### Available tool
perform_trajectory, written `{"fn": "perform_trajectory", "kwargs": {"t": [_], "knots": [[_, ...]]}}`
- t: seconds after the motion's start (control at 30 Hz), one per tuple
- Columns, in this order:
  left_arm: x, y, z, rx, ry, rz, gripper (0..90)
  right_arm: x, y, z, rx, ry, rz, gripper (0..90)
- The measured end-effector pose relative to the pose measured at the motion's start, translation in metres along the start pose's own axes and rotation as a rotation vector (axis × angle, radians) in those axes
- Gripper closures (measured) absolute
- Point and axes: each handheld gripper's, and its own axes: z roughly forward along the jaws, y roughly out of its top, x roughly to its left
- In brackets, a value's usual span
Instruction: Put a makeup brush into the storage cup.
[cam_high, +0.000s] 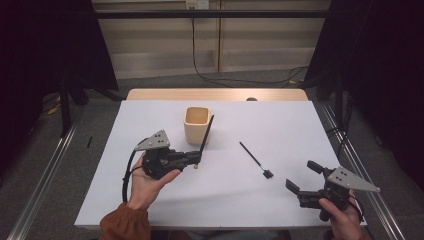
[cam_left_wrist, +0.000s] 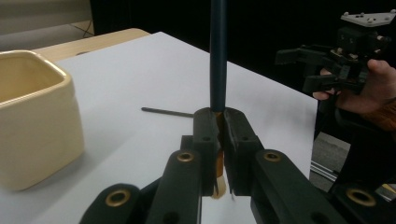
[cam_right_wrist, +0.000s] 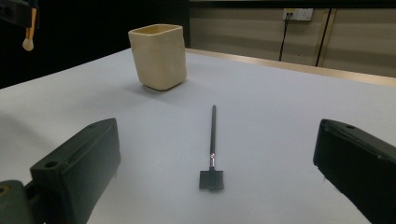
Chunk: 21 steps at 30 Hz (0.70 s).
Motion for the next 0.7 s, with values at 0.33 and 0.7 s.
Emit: {"fn": "perform_trajectory", "kwargs": {"t": [0.33,0.7], "knots": [[-0.007,0.007,0.016,0.063,-0.052,0.023,84.6,0.000,0.000,0.001,-0.001,0.000,0.010,0.0],[-0.010,0.013,0.027,0.143,-0.108,0.029,84.6,0.000,-0.001,0.000,0.004,0.001,0.004,0.0]]}}
